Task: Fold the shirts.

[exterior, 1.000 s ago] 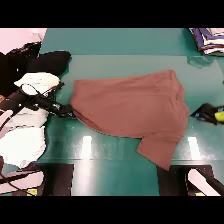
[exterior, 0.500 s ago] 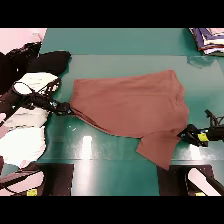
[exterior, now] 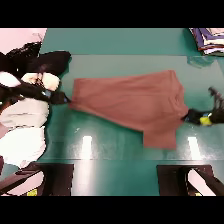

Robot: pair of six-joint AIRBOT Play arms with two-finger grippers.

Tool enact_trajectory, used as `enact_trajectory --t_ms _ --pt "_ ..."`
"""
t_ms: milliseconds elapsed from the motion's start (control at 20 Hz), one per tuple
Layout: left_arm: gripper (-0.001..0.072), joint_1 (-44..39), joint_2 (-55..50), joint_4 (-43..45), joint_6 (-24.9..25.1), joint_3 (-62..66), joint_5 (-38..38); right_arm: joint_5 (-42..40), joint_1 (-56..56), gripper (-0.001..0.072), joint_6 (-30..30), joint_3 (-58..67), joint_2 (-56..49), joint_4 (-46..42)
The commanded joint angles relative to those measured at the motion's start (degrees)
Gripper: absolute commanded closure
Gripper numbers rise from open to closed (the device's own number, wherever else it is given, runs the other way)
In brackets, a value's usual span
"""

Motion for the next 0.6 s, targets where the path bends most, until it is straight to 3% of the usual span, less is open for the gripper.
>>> enact_trajectory --t_ms 0,350,550 --pt "0.0675 -0.02 7.06 0.98 -2.19 14.86 0.33 -1.18 2.21 0.0698 -0.15 17.44 5.55 0.11" --pt "0.0674 -0.02 11.69 1.31 -6.05 53.48 2.6 -1.97 -5.7 0.0698 -0.17 53.64 9.64 0.02" --pt "0.0675 -0.02 13.27 0.79 -9.03 64.54 7.74 -1.46 -11.34 0.0698 -0.15 65.33 10.78 -0.26"
